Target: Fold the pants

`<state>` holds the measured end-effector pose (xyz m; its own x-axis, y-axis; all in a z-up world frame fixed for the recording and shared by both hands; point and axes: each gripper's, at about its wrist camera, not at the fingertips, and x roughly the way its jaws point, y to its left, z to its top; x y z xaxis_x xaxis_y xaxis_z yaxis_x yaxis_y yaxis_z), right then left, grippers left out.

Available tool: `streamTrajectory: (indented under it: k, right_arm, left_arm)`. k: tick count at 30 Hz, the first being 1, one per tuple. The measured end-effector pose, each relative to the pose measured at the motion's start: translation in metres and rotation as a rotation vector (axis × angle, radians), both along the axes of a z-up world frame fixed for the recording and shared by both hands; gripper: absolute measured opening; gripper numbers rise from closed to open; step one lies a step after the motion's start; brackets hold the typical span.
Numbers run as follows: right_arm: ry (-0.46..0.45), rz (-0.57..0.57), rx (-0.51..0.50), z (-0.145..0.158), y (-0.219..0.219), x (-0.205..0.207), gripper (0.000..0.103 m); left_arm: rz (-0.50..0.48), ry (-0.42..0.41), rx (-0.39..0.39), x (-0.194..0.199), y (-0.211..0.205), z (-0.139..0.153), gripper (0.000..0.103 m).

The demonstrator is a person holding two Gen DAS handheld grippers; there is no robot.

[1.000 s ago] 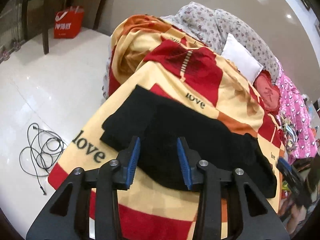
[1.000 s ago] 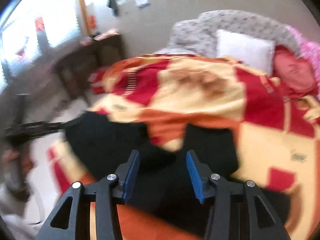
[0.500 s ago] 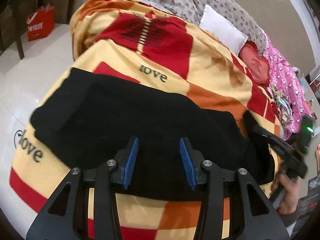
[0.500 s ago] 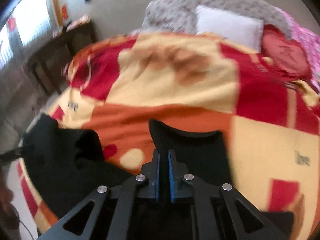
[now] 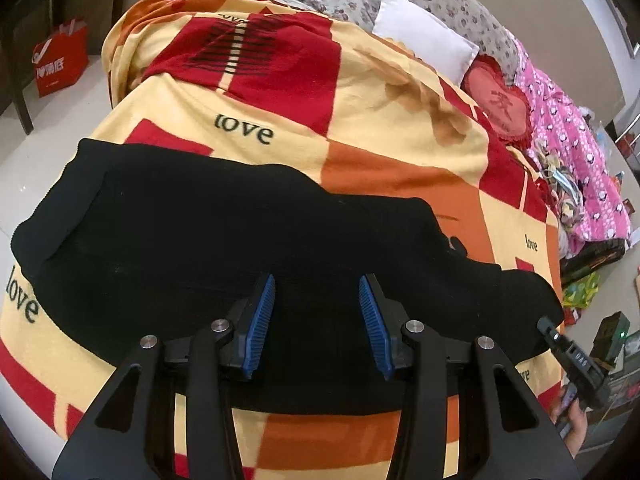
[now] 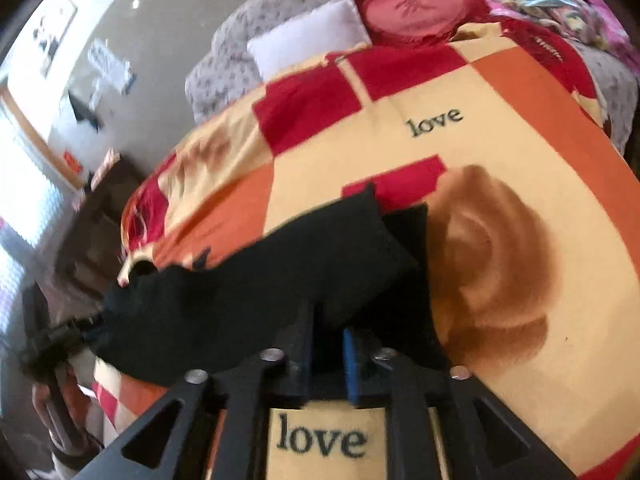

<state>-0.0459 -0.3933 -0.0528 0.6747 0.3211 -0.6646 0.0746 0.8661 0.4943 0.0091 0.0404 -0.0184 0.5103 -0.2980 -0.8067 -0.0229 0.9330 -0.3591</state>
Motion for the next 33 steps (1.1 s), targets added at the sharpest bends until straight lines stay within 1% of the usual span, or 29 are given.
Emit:
streamTrajectory:
  k: [1,2,3,4,5,7,8,10,12,14,15,16,17,19,20,21,22,23,24,25,27,28,30,31,33]
  right_arm:
    - [-0.017,-0.011,0.052,-0.001,-0.005,0.003,0.033]
    - [-0.025,-0.017,0.086,-0.003,-0.008,0.006,0.033]
    - [-0.033,-0.025,0.113,-0.005,-0.011,0.011,0.030]
    - [-0.044,-0.032,0.108,-0.004,-0.013,0.013,0.009]
    - [-0.064,-0.033,0.071,0.002,-0.011,0.012,0.004]
    - [-0.092,-0.014,-0.018,0.020,-0.004,0.005,0.004]
    - [-0.089,-0.011,-0.073,0.025,0.000,0.001,0.004]
    - [-0.063,-0.014,-0.154,0.027,0.002,-0.008,0.004]
    - [-0.027,-0.020,-0.196,0.018,0.001,-0.015,0.004]
    - [0.049,-0.005,-0.206,-0.001,0.000,-0.009,0.004]
    - [0.056,-0.001,-0.215,-0.004,0.000,-0.009,0.004]
    - [0.044,-0.010,-0.231,0.000,-0.001,-0.011,0.007]
    - [0.046,-0.035,-0.269,0.006,-0.004,-0.014,0.016]
    - [0.023,-0.124,-0.367,0.027,-0.010,-0.019,0.027]
    - [0.001,-0.143,-0.376,0.038,-0.012,-0.021,0.027]
    - [-0.027,-0.137,-0.354,0.046,-0.011,-0.021,0.027]
    - [-0.073,-0.100,-0.302,0.057,-0.007,-0.019,0.027]
    - [-0.101,-0.061,-0.268,0.062,0.000,-0.015,0.028]
    - [-0.125,-0.009,-0.232,0.065,0.011,-0.009,0.029]
    - [-0.142,0.065,-0.197,0.067,0.029,0.003,0.030]
    - [-0.145,0.184,-0.148,0.063,0.062,0.024,0.030]
    - [-0.135,0.253,-0.104,0.059,0.084,0.038,0.030]
    - [-0.122,0.354,-0.031,0.052,0.120,0.062,0.030]
    - [-0.114,0.393,-0.014,0.049,0.135,0.072,0.030]
    - [-0.096,0.451,-0.035,0.043,0.168,0.091,0.030]
  left_arm:
    - [0.000,-0.001,0.001,0.000,-0.001,0.001,0.042]
    - [0.001,0.000,0.002,0.001,-0.002,0.000,0.042]
    - [0.005,0.002,0.003,0.002,-0.003,0.000,0.042]
    - [0.006,0.004,0.003,0.002,-0.003,0.000,0.042]
    - [0.009,0.007,0.002,0.002,-0.002,0.000,0.042]
    - [0.008,0.008,0.006,0.003,-0.003,0.001,0.042]
    - [0.008,0.007,0.009,0.003,-0.003,0.001,0.042]
    - [0.010,0.007,0.010,0.003,-0.003,0.000,0.042]
    - [0.015,0.010,0.001,0.004,-0.001,-0.002,0.042]
    - [0.020,0.011,-0.002,0.005,0.001,-0.004,0.042]
    - [0.022,0.014,-0.004,0.005,0.002,-0.005,0.042]
    - [0.023,0.016,-0.008,0.005,0.004,-0.005,0.042]
    - [0.026,0.014,-0.006,0.004,0.006,-0.004,0.042]
    - [0.037,0.007,0.011,0.003,0.011,-0.001,0.042]
    - [0.045,0.001,0.016,0.002,0.015,0.000,0.042]
    - [0.057,-0.006,0.019,0.002,0.019,0.003,0.042]
    - [0.070,-0.011,0.023,0.002,0.024,0.004,0.042]
    - [0.083,-0.014,0.027,0.003,0.027,0.005,0.042]
    - [0.097,-0.015,0.028,0.003,0.032,0.006,0.042]
    - [0.108,-0.014,0.026,0.004,0.035,0.006,0.042]
    - [0.129,-0.012,0.021,0.004,0.043,0.004,0.042]
    - [0.136,-0.009,0.018,0.003,0.045,0.003,0.042]
    - [0.147,0.003,0.007,0.003,0.051,-0.001,0.042]
    - [0.150,0.009,0.005,0.004,0.053,-0.003,0.042]
    - [0.154,0.016,0.010,0.005,0.058,-0.004,0.042]
